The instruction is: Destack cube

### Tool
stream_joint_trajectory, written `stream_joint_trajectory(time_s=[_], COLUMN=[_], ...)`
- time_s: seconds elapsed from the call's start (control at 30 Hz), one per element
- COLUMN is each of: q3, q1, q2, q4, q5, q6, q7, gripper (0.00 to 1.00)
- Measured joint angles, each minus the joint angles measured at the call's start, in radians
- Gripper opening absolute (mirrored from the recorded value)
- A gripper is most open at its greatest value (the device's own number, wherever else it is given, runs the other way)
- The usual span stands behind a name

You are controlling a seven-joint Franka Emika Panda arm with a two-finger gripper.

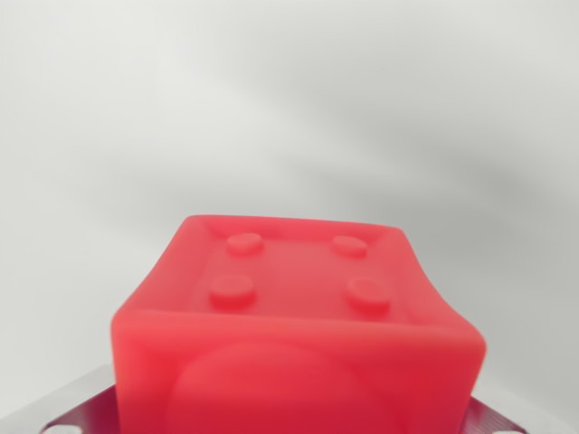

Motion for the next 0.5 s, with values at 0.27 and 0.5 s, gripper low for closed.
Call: stream_joint_trajectory(time_s=[0.27, 0.5], q3=[0.001, -0.005], q1=[0.022, 0.024], q2=[0.024, 0.093], q4=[0.02, 0.022], q5=[-0.005, -0.021], q6=[0.003, 0.062], q7=[0.016, 0.027], gripper=[0.0, 0.0])
